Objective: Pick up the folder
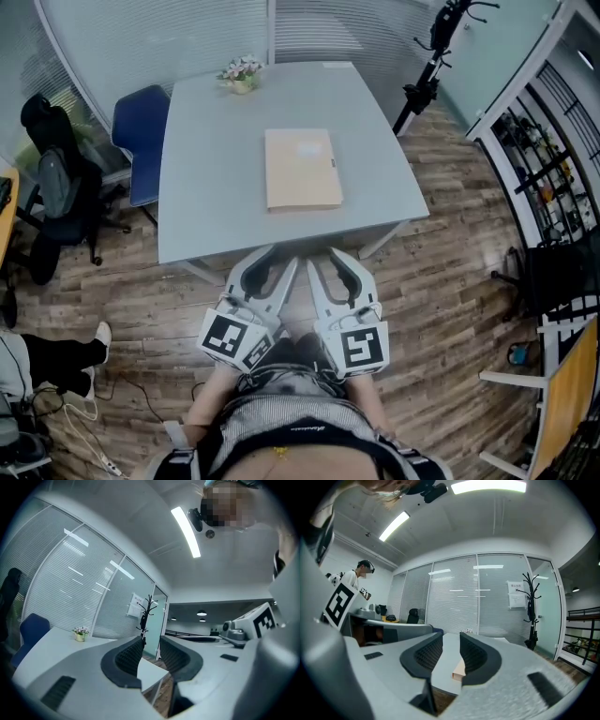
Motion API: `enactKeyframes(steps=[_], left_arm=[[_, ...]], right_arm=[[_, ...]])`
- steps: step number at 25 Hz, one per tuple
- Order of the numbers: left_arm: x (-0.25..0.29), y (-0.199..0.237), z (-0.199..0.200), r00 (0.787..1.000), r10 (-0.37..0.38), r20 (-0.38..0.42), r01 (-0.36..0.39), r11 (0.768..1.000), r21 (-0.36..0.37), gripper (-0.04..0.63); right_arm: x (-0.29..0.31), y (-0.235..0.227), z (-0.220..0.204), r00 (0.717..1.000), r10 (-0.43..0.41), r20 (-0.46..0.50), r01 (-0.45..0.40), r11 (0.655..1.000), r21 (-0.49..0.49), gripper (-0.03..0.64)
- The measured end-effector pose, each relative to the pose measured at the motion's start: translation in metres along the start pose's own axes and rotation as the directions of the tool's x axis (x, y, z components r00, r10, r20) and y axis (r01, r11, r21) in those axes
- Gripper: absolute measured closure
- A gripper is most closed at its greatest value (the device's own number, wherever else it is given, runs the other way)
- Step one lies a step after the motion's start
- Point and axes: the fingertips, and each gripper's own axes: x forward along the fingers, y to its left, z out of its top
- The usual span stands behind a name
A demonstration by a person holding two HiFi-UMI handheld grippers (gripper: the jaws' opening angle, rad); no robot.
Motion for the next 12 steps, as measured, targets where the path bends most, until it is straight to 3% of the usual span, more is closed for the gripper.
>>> enactKeyframes(steps=[12], left_arm=[[0.013, 0.018, -0.001, 1.000, 0.020, 0.000, -0.020, 1.000, -0.009, 0.500]], right_arm=[[0.020, -0.012, 0.000, 1.000, 0.008, 0.025, -0.008, 1.000, 0.007, 0.502]])
